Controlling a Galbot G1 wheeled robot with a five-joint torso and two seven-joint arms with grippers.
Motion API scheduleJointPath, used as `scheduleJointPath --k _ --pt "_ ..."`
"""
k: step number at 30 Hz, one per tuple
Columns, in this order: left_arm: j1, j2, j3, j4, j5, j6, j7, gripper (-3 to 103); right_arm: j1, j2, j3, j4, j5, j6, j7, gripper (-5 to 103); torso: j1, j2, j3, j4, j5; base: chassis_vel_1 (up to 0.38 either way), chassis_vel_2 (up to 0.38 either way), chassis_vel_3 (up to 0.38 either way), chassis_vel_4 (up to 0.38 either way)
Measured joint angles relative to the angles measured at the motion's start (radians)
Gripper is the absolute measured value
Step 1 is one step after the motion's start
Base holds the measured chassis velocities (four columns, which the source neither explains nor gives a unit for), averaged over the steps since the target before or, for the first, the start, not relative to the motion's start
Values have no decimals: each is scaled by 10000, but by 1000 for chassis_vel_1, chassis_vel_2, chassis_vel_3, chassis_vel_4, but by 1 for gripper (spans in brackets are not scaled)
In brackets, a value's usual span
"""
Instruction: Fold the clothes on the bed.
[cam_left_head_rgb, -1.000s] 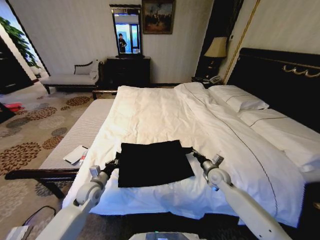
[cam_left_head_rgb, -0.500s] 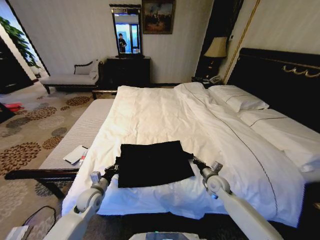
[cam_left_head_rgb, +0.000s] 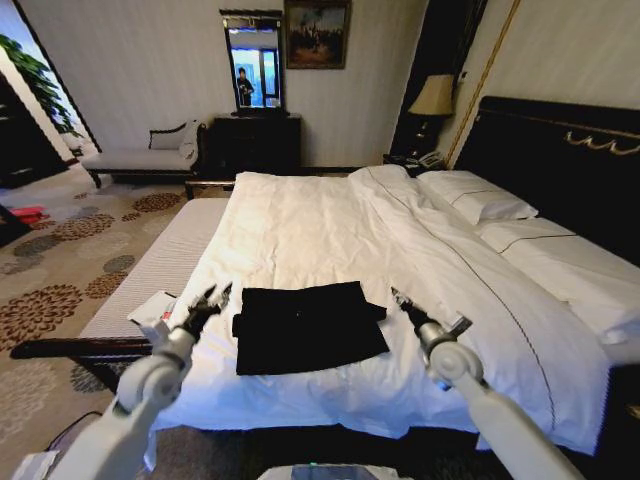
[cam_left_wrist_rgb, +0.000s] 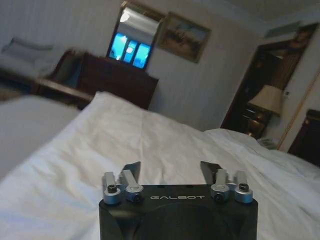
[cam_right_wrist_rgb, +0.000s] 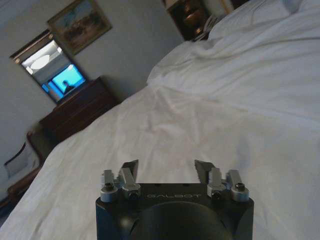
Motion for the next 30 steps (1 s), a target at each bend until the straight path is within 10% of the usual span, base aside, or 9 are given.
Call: scheduleJointPath --k 9,30 --pt "-1643 -682 719 2655 -1190 1473 -103 100 996 134 -940 -814 -70 -106 133 97 0 -2 2 4 -2 0 0 0 0" --pt "-3551 -2147 1281 5959 -1611 2424 941 101 1544 381 -1416 -1852 -185 -199 211 100 0 -2 0 -1 1 0 0 0 0"
